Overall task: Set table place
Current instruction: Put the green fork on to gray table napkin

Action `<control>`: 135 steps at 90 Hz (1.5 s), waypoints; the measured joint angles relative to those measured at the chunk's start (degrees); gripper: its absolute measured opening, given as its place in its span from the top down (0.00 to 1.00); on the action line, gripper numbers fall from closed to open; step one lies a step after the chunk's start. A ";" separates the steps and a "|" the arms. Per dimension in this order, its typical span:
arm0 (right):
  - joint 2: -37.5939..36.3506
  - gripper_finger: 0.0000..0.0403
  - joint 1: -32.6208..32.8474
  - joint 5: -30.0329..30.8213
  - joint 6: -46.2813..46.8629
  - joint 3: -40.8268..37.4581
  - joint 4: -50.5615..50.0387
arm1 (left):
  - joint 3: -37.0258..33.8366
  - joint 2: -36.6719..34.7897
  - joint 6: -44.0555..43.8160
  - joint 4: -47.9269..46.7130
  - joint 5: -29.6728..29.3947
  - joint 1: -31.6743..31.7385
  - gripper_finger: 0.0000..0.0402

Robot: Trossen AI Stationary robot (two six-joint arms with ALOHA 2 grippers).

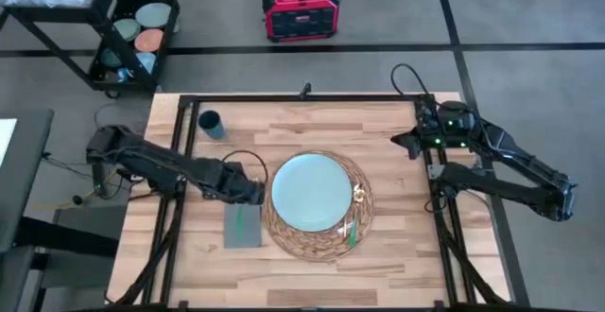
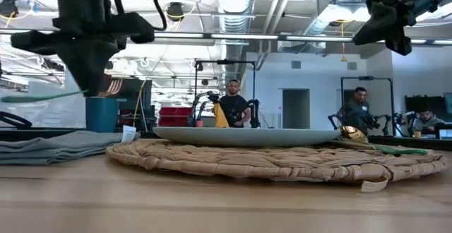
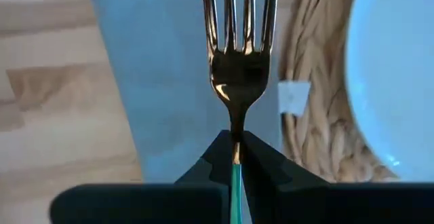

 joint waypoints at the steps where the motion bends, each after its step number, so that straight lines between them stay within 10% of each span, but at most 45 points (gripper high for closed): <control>1: -0.01 0.93 0.00 -0.01 -0.01 0.00 0.00 | 0.00 0.16 -0.01 0.23 0.12 -0.16 1.00; 102: -0.01 0.93 0.00 -0.28 -0.15 0.00 -0.47 | -7.87 3.40 -4.47 12.06 2.13 0.25 1.00; 135: 0.00 0.90 0.00 -9.04 -1.33 0.00 -0.37 | -7.87 3.40 -2.62 11.49 1.45 0.61 0.86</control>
